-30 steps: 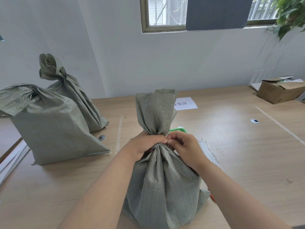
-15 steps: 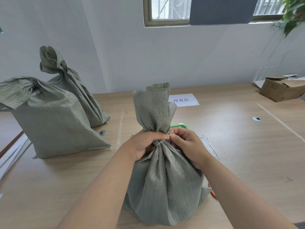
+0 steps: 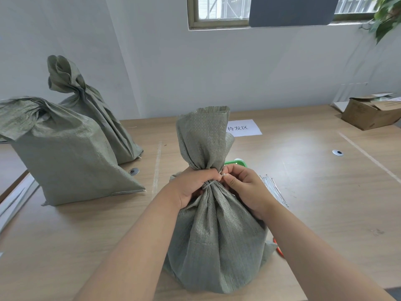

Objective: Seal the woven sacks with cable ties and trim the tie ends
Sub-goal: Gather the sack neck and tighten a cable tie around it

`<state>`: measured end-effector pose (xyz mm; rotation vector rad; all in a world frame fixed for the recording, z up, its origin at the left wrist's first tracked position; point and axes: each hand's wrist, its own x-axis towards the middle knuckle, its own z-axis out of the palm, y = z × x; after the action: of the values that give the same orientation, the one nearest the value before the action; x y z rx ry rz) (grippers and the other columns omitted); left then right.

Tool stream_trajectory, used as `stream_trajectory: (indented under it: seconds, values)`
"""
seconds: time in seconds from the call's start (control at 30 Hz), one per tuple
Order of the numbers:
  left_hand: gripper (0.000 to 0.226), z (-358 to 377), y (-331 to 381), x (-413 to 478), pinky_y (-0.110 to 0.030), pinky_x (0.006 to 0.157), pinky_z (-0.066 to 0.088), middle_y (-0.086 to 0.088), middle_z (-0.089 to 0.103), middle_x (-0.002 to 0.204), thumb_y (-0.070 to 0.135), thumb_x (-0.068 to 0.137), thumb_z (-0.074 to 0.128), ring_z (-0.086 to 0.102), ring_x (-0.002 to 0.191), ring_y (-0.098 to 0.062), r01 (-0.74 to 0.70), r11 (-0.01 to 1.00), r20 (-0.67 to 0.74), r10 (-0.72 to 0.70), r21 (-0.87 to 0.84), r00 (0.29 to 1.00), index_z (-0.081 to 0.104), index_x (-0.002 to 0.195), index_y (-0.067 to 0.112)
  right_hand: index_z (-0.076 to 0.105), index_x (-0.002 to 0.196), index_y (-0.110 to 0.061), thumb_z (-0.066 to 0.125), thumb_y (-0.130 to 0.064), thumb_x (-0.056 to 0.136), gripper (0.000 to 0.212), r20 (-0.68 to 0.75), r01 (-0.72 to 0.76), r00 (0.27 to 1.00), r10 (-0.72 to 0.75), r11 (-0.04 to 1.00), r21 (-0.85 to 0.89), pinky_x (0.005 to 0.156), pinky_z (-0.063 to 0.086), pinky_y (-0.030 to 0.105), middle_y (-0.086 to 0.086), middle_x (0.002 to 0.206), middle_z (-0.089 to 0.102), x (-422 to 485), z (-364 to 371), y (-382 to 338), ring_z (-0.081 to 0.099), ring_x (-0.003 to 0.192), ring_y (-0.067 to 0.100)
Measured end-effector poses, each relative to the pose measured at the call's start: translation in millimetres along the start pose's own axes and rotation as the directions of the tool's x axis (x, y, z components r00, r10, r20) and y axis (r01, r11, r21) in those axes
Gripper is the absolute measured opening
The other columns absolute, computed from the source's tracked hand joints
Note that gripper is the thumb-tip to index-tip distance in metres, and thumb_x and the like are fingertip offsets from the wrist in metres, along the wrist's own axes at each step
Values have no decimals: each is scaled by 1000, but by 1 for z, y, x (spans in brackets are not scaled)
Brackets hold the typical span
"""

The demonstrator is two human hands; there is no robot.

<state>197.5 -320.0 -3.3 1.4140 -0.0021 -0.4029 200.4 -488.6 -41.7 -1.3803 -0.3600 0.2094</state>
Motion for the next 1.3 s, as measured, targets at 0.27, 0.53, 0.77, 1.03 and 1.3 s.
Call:
stream_trajectory:
  seconds: [0.27,0.53,0.77,1.03,1.3]
  values:
    - [11,1,1,2,-31,73,51,-8,65,76,9,66,65,63,73,-19,-16,1000,-13,16,18,1000,70,76,12,65,88,-14,57,-12,90,9,4,16,1000,-16,999,-36,65,44,20,3,76,59,3,-1,1,49,67,12]
    - [10,0,3,2,-27,68,48,-3,60,69,7,67,61,58,68,-15,-33,999,13,32,43,999,65,75,12,66,84,-27,58,-14,92,17,18,91,996,-90,963,-254,65,39,27,0,74,58,7,-3,1,46,69,15]
    - [14,1,4,2,-25,62,46,0,57,63,4,68,58,56,61,-12,-47,998,46,44,47,998,62,62,16,66,88,-14,57,-13,91,9,26,105,994,-102,947,-305,67,41,28,8,79,61,8,-3,1,48,68,14]
    - [19,1,4,3,-28,66,46,-1,58,64,5,67,58,56,64,-14,-44,997,39,42,61,998,65,58,20,66,87,-17,58,-11,92,11,25,114,993,-112,941,-320,68,41,32,6,76,59,9,-5,3,48,69,16]
    - [25,3,7,1,-25,61,43,3,55,59,4,67,55,53,59,-10,-58,997,74,53,56,996,62,52,22,66,87,-19,58,-15,91,9,24,121,992,-120,937,-327,69,41,35,28,84,62,11,-5,5,49,69,17]
